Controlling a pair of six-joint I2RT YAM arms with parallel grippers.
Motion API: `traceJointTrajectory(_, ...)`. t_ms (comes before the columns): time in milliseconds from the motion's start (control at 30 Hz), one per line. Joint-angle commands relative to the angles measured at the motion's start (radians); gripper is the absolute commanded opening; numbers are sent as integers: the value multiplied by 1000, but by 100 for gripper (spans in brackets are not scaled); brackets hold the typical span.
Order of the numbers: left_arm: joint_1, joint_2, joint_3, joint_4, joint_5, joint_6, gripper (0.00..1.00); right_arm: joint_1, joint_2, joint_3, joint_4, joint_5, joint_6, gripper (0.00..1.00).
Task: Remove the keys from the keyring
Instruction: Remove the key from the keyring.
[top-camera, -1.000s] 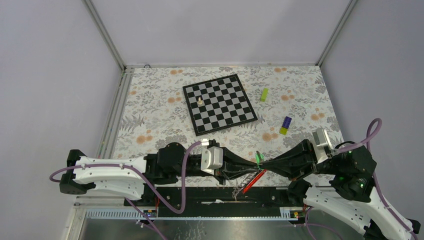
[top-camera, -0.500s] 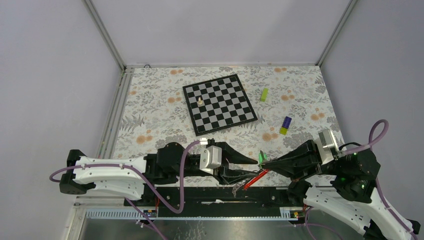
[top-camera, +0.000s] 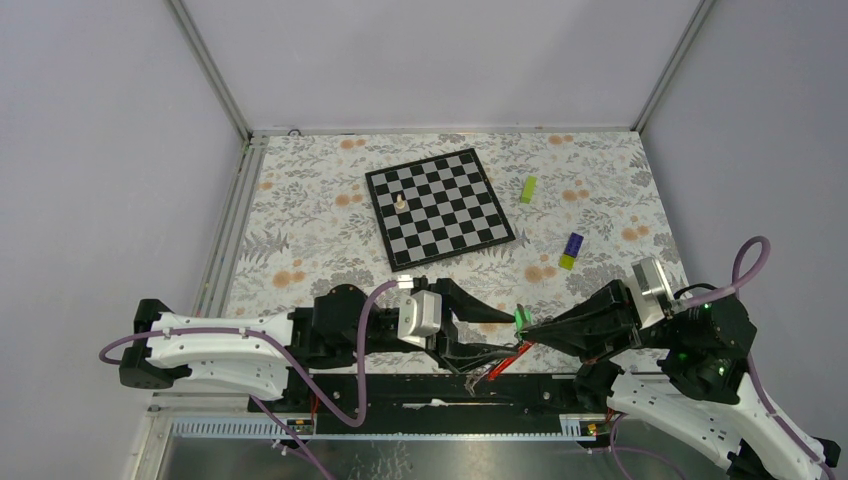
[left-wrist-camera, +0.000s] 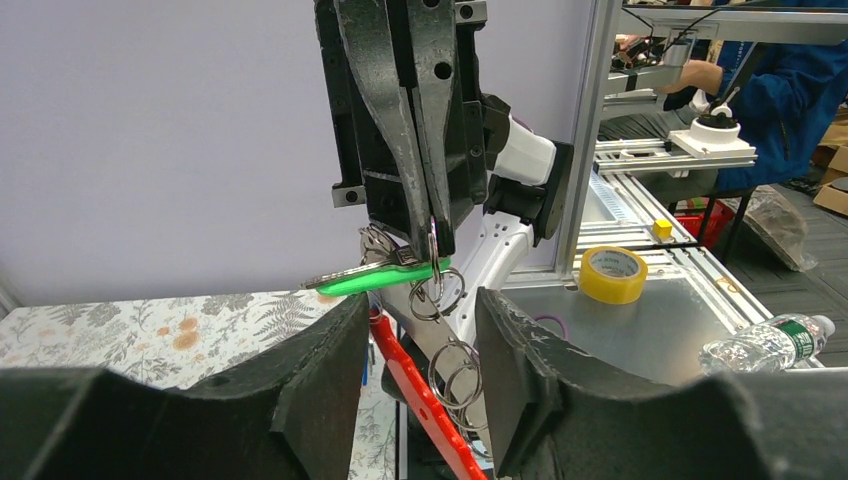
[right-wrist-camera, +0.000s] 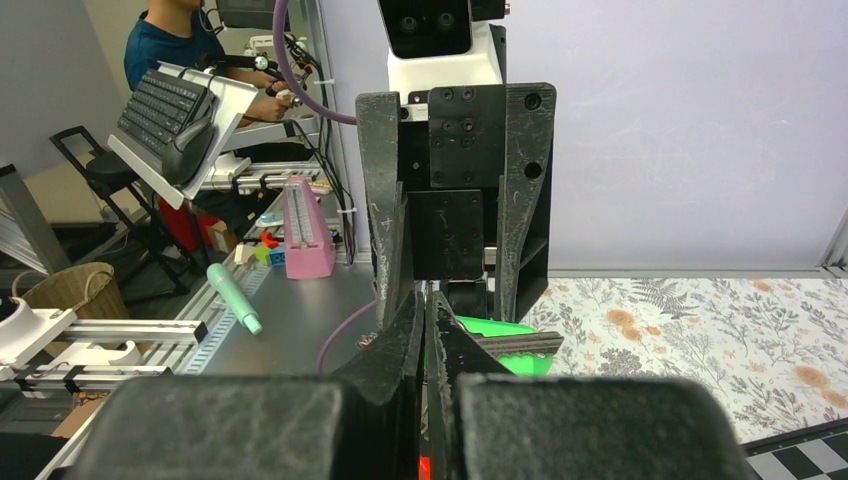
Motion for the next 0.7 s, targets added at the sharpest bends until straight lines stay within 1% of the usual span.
traceJointTrajectory(0, -1, 5, 24, 76, -6, -3, 49, 4, 11, 2, 77, -20, 18, 0)
traceJointTrajectory(67, -1, 9, 24, 78, 0, -29, 48, 4, 10, 2, 78, -19, 18, 0)
traceJointTrajectory(267, -1, 28, 31, 86, 20, -40, 47, 4, 8, -2, 79, -19, 20, 0)
traceJointTrajectory(433, -1, 32, 33, 88, 29, -40, 37, 5, 4, -3, 79, -17, 21, 0)
traceJointTrajectory(533, -1, 29, 31, 88, 26, -42, 24, 4, 4, -3, 77, -16, 21, 0)
traceJointTrajectory(567, -1, 28, 31, 88, 27, -43, 22, 4, 3, -4, 77, -16, 21, 0)
traceJointTrajectory(667, -1, 24, 28, 88, 23, -43, 20, 4, 3, -3, 77, -15, 18, 0)
